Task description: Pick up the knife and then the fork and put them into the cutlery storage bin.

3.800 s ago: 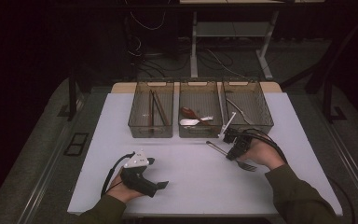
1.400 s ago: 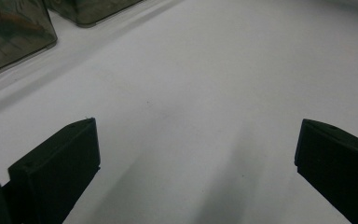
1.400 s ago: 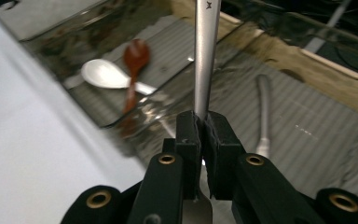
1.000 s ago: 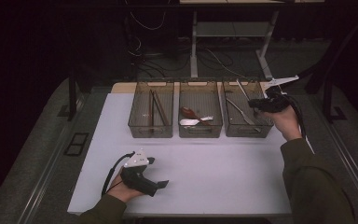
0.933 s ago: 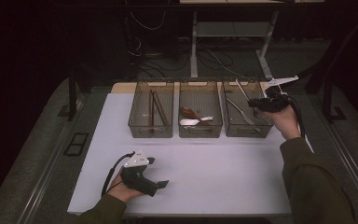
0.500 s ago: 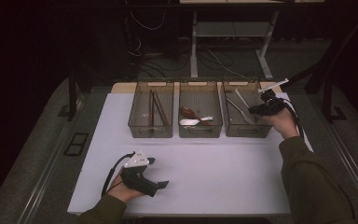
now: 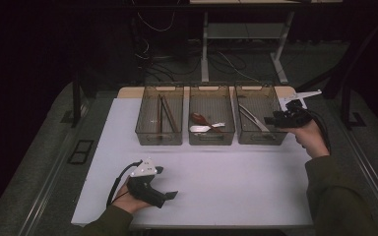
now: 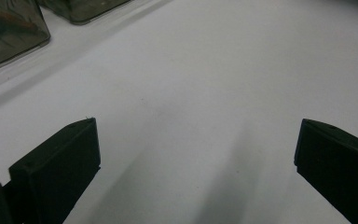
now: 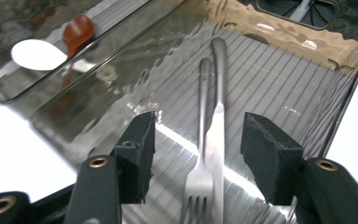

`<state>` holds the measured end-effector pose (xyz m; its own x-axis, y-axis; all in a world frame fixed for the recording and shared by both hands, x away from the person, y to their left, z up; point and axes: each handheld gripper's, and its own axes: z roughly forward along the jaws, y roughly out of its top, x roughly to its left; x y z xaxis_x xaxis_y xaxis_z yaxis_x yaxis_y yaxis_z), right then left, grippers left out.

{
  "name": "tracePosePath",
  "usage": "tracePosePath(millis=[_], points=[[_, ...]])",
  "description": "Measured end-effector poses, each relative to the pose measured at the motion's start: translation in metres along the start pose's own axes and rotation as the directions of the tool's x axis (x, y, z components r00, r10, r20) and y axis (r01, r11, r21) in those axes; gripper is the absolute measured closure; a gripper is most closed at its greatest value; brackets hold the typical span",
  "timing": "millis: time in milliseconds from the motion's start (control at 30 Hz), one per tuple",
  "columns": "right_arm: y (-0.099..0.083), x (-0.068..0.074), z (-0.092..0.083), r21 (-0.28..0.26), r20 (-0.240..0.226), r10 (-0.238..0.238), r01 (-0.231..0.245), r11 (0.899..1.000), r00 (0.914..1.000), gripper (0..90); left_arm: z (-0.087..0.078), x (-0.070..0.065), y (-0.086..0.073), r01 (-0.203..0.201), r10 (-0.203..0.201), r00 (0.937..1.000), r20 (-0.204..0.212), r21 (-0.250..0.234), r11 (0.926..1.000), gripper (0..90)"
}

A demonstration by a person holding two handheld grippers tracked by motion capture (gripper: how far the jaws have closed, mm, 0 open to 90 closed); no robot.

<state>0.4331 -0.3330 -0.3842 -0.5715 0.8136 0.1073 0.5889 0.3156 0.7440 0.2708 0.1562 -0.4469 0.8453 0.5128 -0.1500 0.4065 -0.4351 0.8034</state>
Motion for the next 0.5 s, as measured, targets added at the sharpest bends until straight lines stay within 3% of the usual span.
tracePosePath(millis=[333,500], points=[[-0.02,0.028,-0.022,-0.05,-0.008,-0.062,0.062,0.997,0.998,30.2,0.001,0.0,0.0,0.0,0.0,1.0,0.003,0.007,1.0,0.0],[-0.031,0.046,-0.031,-0.073,-0.043,-0.08,0.077,0.994,0.9959,27.3,0.0,0.0,0.0,0.0,0.0,1.0,0.003,0.007,1.0,0.0]])
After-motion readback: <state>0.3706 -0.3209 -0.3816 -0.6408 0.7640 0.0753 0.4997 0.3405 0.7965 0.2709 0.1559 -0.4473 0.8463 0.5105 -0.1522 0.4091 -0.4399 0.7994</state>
